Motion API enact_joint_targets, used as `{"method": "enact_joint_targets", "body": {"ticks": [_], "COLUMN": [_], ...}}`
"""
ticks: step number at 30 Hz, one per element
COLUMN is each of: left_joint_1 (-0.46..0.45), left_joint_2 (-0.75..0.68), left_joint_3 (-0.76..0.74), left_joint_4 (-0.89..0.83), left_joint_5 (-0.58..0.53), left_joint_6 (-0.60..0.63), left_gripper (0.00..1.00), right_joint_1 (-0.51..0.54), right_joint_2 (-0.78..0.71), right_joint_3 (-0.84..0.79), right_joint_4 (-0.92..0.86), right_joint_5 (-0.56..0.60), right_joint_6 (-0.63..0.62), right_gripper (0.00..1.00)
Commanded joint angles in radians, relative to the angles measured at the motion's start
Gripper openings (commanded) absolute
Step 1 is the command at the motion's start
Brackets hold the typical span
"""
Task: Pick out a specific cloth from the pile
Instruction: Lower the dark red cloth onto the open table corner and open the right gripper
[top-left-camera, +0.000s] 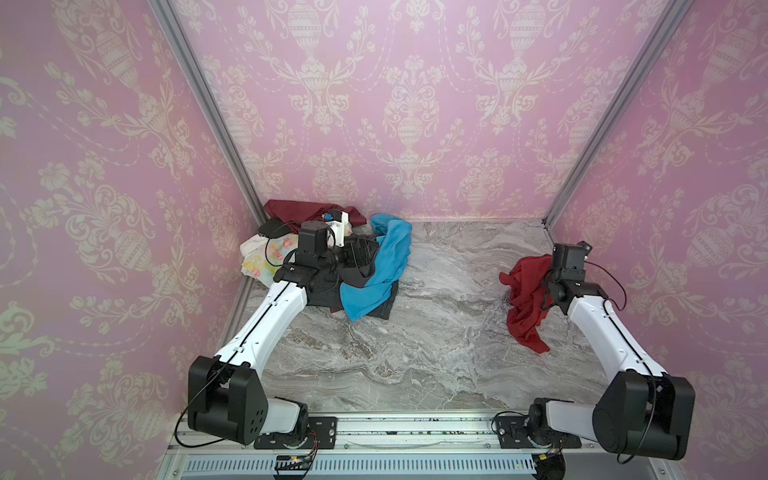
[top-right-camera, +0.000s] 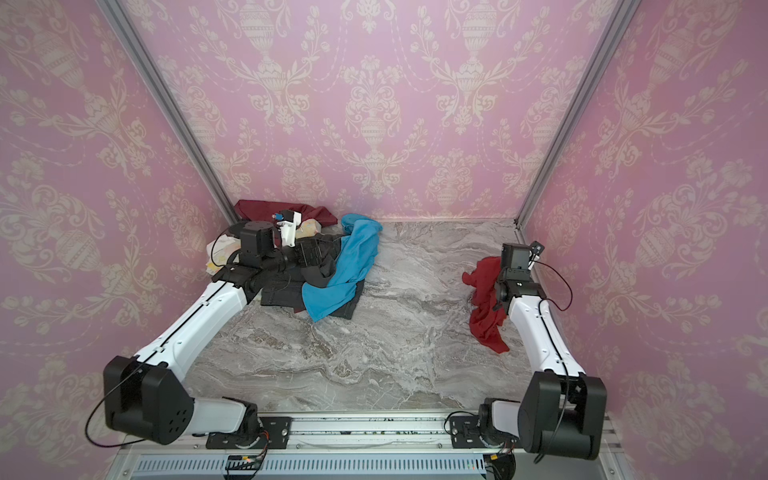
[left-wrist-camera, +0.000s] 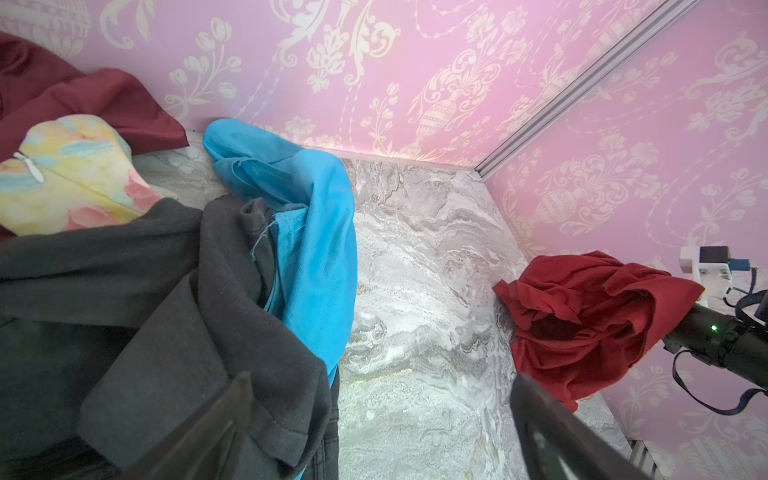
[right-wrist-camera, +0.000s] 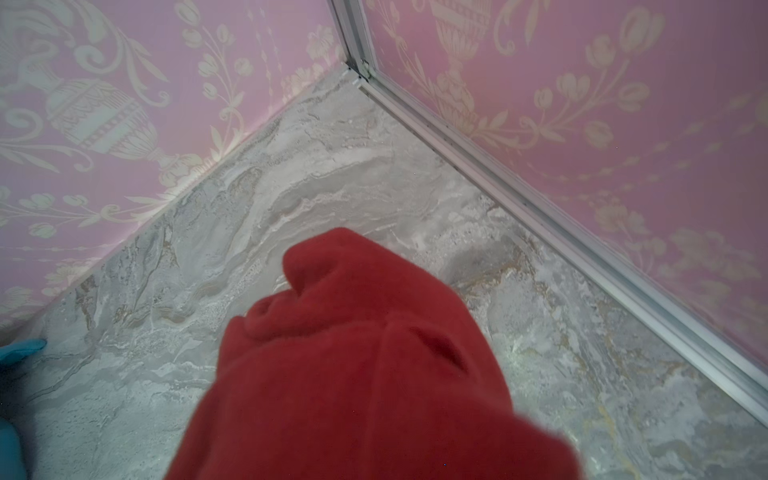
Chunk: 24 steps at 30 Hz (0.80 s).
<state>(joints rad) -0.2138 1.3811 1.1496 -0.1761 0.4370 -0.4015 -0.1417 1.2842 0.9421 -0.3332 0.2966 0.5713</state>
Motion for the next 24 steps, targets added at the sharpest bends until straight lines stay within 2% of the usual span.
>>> {"method": "enact_joint_targets", "body": {"ticks": [1,10,14,19,22,24], "left_joint_1": [-0.005,-0.004,-0.001,0.011,0.02,0.026], "left_joint_2": [-0.008,-0.043,-0.046,-0.032,-0.01,0.009], "left_joint_3": [0.022,-0.027,-0.06,-0.087,-0.091,-0.095], "left_joint_4": [-0.085,-0.065,-0.009,0.086,0.128,0.16], "left_joint_5": [-0.063,-0.102,-0.108,-0.107,-0.114,-0.118], "left_joint_6": [0.004,-0.036,-0.061,-0.102,-0.116,-0.132], "left_gripper": [0.99,0.98,0.98,0.98,0.98,0.98], "right_joint_1": [0.001,0.0,-0.005,-0.012,-0.012,-0.015], "right_joint_2": [-0.005,0.112,0.237,0.37,0.468,0.553], "right_joint_3": [-0.036,-0.103,-0.034,0.065,0.19,0.329], "right_joint_4": [-0.116,-0.016,0.046,0.19,0.207,0.171], "right_joint_5": [0.01,-0.018,-0.035,-0.086,-0.087,-0.086], "right_joint_6": [0.107,0.214,0.207,0.158,0.118,0.09], "right_gripper": [0.0,0.08,0.18,0.22,0.22,0.24]}}
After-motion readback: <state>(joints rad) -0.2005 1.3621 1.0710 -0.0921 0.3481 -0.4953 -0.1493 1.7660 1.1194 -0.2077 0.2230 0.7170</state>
